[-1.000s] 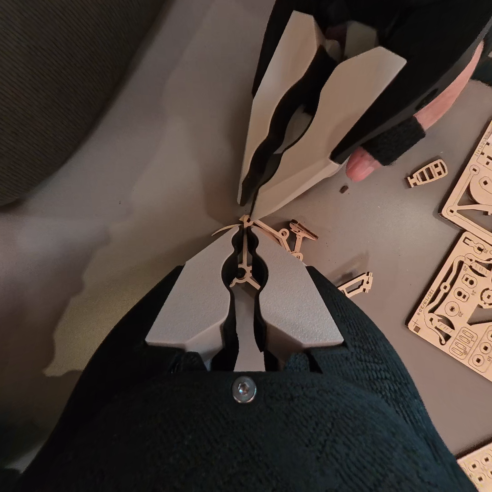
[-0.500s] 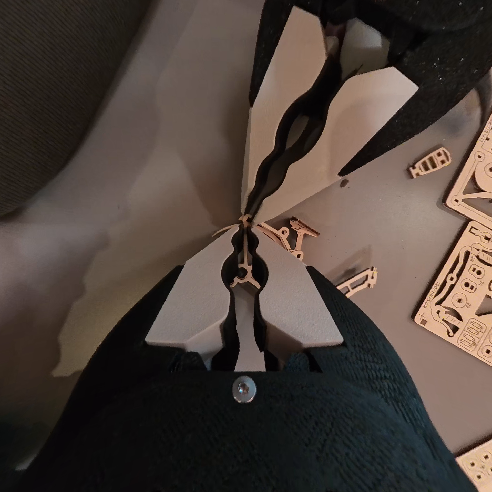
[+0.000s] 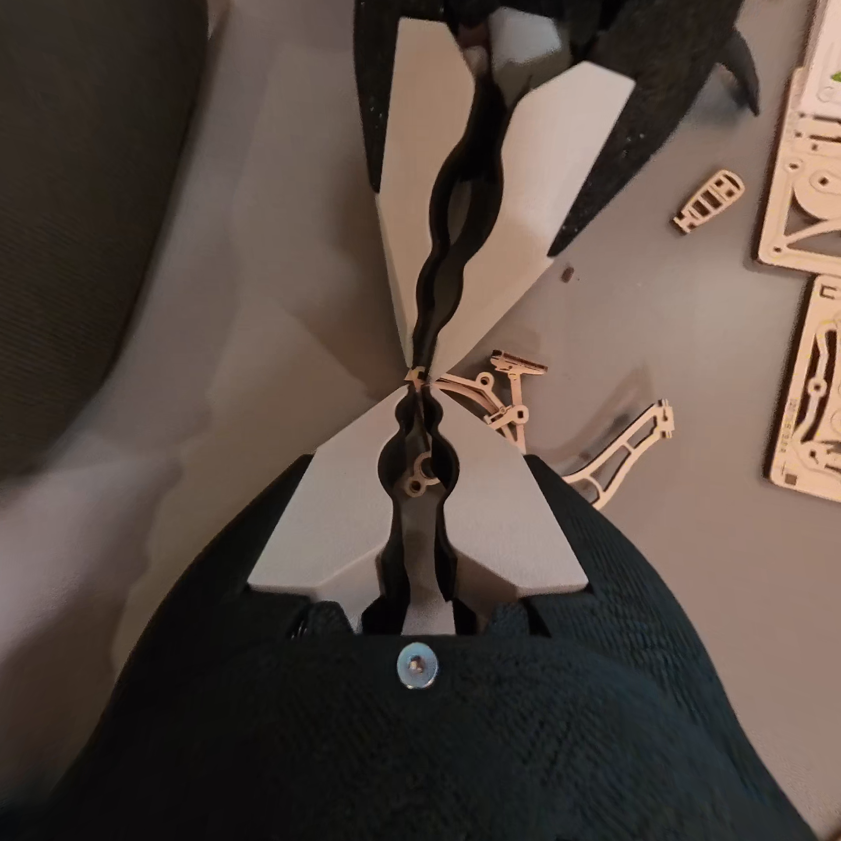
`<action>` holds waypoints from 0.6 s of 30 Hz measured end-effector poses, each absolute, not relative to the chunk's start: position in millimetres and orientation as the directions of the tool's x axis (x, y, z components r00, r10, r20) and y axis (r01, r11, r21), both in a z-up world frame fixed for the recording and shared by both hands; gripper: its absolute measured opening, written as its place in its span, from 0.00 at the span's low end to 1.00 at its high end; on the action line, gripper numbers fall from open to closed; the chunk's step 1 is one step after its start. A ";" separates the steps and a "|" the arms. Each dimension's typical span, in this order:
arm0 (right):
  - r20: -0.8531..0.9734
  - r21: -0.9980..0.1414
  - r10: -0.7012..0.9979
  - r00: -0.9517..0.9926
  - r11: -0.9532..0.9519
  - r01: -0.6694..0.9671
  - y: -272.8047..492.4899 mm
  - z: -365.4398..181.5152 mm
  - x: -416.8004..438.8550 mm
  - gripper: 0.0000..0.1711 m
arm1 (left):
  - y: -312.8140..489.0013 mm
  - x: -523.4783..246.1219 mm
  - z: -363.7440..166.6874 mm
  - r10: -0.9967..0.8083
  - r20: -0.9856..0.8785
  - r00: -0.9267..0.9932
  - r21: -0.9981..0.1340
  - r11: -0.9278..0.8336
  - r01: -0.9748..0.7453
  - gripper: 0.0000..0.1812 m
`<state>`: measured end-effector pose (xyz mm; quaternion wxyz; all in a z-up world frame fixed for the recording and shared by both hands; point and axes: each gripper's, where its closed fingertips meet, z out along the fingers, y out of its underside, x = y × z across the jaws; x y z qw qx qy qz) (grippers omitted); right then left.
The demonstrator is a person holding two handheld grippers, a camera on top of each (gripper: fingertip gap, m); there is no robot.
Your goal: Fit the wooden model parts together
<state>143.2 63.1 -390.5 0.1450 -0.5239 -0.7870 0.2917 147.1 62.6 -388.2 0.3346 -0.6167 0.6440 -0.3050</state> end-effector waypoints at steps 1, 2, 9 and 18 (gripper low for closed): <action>-0.079 -0.626 0.919 -0.387 0.256 0.737 63.2 -390.3 143.2 0.00 | 62.6 147.1 -388.2 -0.999 -0.048 -0.012 -0.806 0.046 -0.590 0.01; -0.080 -0.641 0.924 -0.373 0.239 0.730 63.0 -389.6 143.7 0.02 | 62.6 147.2 -388.2 -0.999 -0.042 -0.011 -0.806 0.041 -0.590 0.01; -0.060 -0.753 0.956 -0.287 0.145 0.641 61.7 -379.2 144.3 0.00 | 62.5 147.3 -388.1 -1.000 -0.024 0.000 -0.803 0.019 -0.596 0.01; -0.037 -0.753 0.971 -0.235 0.127 0.645 63.9 -384.0 141.2 0.00 | 62.6 147.5 -388.3 -1.000 -0.006 0.013 -0.802 -0.003 -0.598 0.01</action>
